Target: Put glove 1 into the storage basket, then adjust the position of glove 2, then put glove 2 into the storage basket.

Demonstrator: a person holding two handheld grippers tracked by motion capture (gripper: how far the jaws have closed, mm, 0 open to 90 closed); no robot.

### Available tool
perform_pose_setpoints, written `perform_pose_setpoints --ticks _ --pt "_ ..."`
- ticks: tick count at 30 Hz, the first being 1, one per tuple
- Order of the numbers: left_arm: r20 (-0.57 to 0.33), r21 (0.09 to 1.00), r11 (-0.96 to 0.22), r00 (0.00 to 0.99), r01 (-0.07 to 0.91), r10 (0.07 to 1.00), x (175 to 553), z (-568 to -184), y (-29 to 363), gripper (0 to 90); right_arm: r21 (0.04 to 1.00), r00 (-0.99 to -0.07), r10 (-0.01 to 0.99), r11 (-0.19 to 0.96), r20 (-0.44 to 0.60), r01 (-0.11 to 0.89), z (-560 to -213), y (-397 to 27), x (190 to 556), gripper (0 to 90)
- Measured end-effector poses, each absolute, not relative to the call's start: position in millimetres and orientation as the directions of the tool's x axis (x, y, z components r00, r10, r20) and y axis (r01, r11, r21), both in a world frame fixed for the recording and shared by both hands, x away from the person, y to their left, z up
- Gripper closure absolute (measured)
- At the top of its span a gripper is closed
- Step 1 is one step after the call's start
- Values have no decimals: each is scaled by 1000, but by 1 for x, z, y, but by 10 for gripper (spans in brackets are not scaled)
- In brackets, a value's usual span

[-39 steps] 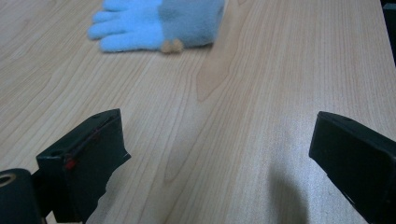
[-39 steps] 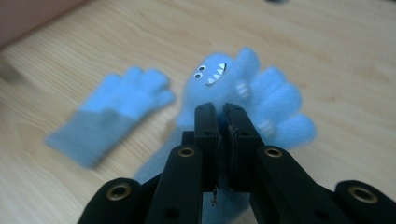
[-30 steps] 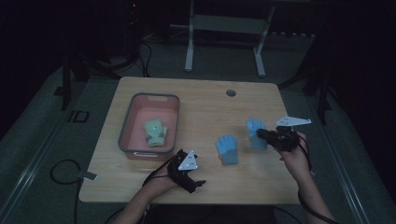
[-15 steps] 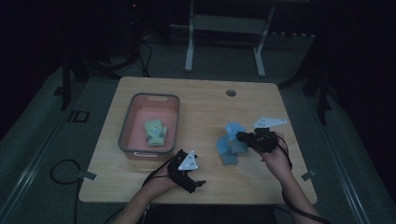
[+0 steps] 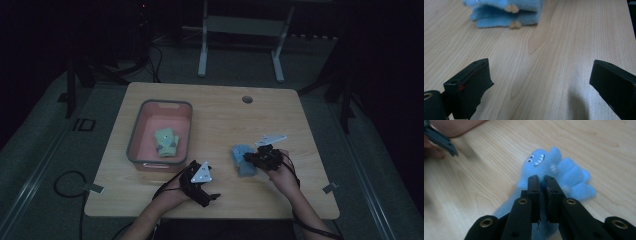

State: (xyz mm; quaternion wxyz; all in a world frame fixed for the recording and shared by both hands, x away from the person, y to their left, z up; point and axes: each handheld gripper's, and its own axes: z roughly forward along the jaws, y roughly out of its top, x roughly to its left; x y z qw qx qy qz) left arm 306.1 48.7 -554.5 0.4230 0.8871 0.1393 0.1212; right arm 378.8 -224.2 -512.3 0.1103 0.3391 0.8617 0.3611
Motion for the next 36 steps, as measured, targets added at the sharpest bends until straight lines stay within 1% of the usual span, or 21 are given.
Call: perform_pose_setpoints --ticks 3,6,8,10,12,16,17,19,22,25,28,31,34,36 --pt "96 784 -603 931 147 351 306 -554 49 34 683 -743 667 513 64 519 -520 -223 382 825" --pt "95 783 -604 931 148 352 306 -554 49 34 667 -742 666 518 79 536 -527 -222 384 780" --pt "87 785 -600 931 154 354 306 -554 48 34 670 -741 665 510 91 540 -529 -222 385 710" --pt "82 786 -597 930 160 358 306 -554 48 34 674 -736 670 498 101 546 -527 -222 384 604" --pt "84 785 -598 930 158 357 307 -554 48 34 681 -739 667 497 96 537 -523 -224 383 565" --pt "81 785 -598 930 162 359 308 -554 49 34 706 -742 661 475 107 525 -515 -228 383 426" --pt "79 786 -596 929 165 362 308 -554 49 34 712 -741 662 468 111 524 -513 -230 383 382" --pt "77 788 -593 929 166 363 308 -554 49 34 729 -750 646 446 139 519 -509 -233 383 260" --pt "79 784 -598 928 168 363 308 -554 49 34 737 -757 636 438 150 514 -507 -237 382 165" --pt "75 782 -599 929 171 362 308 -554 48 34 738 -764 627 444 149 508 -508 -241 381 156" --pt "82 781 -601 928 167 364 307 -553 48 34 741 -764 624 435 163 513 -509 -247 380 169" --pt "92 787 -594 921 166 379 307 -549 47 34 752 -771 619 434 151 496 -507 -254 379 189" --pt "71 788 -589 924 179 375 305 -547 44 35 761 -783 609 448 124 469 -504 -259 377 181" --pt "78 781 -598 923 178 377 304 -545 42 34 750 -788 609 478 91 457 -502 -262 375 179"
